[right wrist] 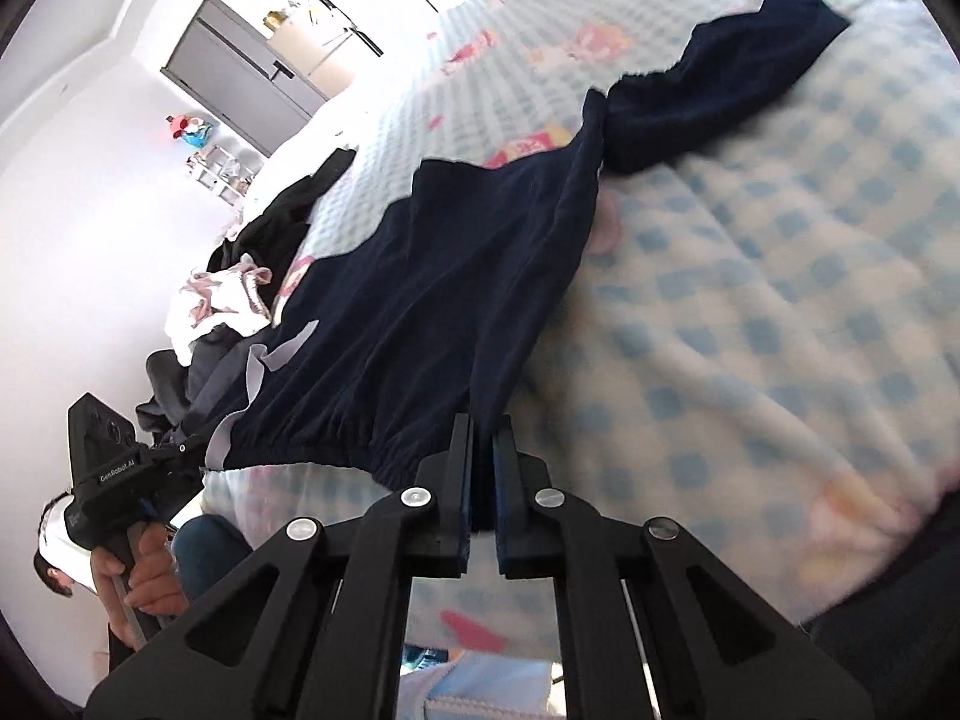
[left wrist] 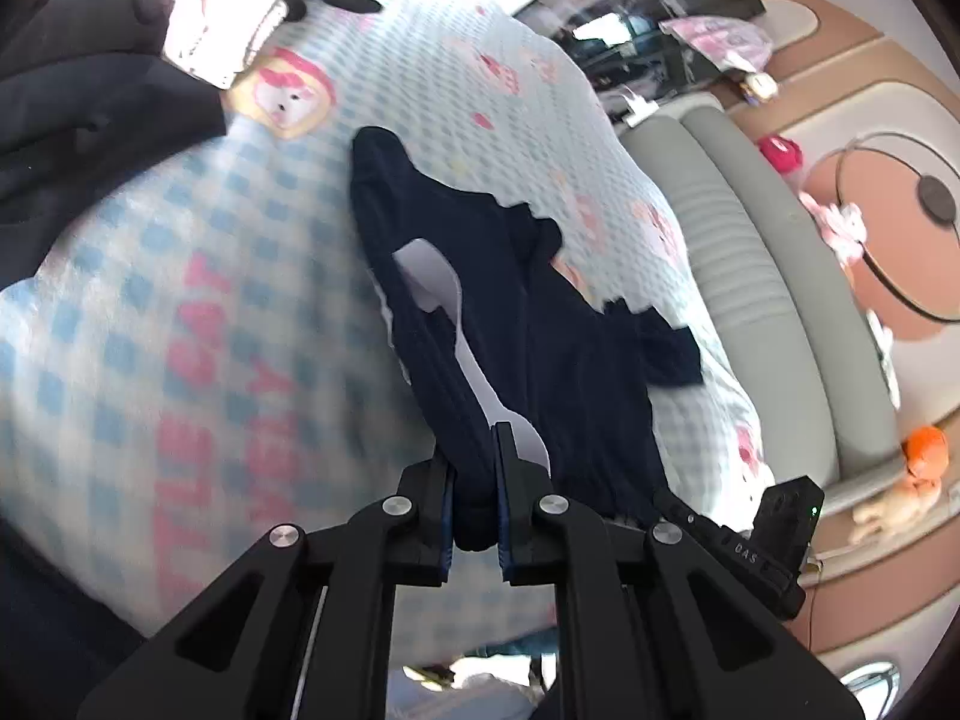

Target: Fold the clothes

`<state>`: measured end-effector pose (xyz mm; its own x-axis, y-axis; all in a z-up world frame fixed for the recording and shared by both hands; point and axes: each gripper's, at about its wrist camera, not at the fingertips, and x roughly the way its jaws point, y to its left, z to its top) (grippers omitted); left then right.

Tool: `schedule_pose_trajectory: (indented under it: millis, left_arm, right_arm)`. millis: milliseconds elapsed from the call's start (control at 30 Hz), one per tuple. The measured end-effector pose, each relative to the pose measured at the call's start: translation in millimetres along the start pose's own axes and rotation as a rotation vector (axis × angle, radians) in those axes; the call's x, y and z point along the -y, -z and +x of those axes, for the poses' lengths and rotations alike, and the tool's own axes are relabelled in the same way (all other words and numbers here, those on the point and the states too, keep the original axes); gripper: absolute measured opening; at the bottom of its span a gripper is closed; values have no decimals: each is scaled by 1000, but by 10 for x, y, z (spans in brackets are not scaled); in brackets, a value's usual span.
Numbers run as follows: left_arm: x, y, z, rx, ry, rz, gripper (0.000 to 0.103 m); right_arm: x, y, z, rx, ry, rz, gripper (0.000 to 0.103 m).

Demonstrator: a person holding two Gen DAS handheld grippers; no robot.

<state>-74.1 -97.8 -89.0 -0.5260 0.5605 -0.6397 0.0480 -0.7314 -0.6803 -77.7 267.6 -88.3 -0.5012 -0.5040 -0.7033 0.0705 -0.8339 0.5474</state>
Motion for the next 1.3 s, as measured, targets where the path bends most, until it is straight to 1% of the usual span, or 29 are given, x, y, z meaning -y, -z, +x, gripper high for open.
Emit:
schedule_pose_trajectory:
  millis: [133,233,367,400,467,567,600,633,700,733,800,867,967,1000,1033,1067,1100,1133,1167,1200,1233,1300]
  left_arm:
    - [-10,136,-107,-28,-5,33,11]
    - [-29,248,-96,-35,-7,29,11]
    - [-176,327,-17,-48,-42,-7,11]
    - [-219,343,-7,-50,-48,-16,11]
    - [-271,364,1,-45,-60,-28,11]
    - [-326,370,38,-39,-58,-54,12]
    - [-338,372,48,-37,-56,-58,13]
    - [-355,377,59,-39,-52,-62,13]
    - [-397,393,89,-45,-45,-80,19]
    - [-418,399,100,-46,-44,-86,20]
    - [-459,398,129,-49,-51,-97,20]
    - [-485,388,160,-47,-71,-101,20]
    - [-523,396,212,-54,-81,-112,21]
    - [-536,402,231,-59,-83,-116,21]
    - [-544,406,252,-66,-88,-116,22]
    - [-549,411,270,-72,-93,-114,22]
    - [-534,416,273,-73,-95,-101,19]
    - [-514,422,272,-73,-95,-86,18]
    - [-468,430,247,-63,-90,-62,13]
    - [-423,439,223,-53,-84,-37,12]
    - [-381,447,201,-45,-77,-16,12]
    - [-338,466,184,-42,-49,-8,12]
  right_arm:
    - [14,85,-212,16,-39,20,4]
    - [48,171,-269,11,-52,34,4]
    - [142,252,-225,-9,-23,53,4]
    - [177,267,-216,-13,-15,61,6]
    - [244,270,-208,-13,-5,80,6]
    - [328,254,-234,-2,6,103,7]
    - [349,243,-236,-2,2,110,10]
    - [370,231,-238,-1,-2,116,21]
    - [402,205,-221,-8,-15,127,39]
    - [400,190,-171,-28,-28,126,49]
    - [387,162,-43,-74,-45,118,57]
    - [343,123,128,-110,-28,107,57]
    - [229,61,345,-114,-21,61,58]
    - [191,51,409,-118,-9,41,56]
    - [154,52,470,-129,14,18,33]
    - [115,61,508,-137,29,-1,16]
    - [88,78,481,-131,26,-4,8]
    - [73,98,415,-117,10,3,8]
    - [59,117,348,-103,-6,10,8]
    - [44,137,282,-89,-22,18,7]
    - [29,156,215,-75,-37,25,7]
    - [31,197,31,-39,-61,45,7]
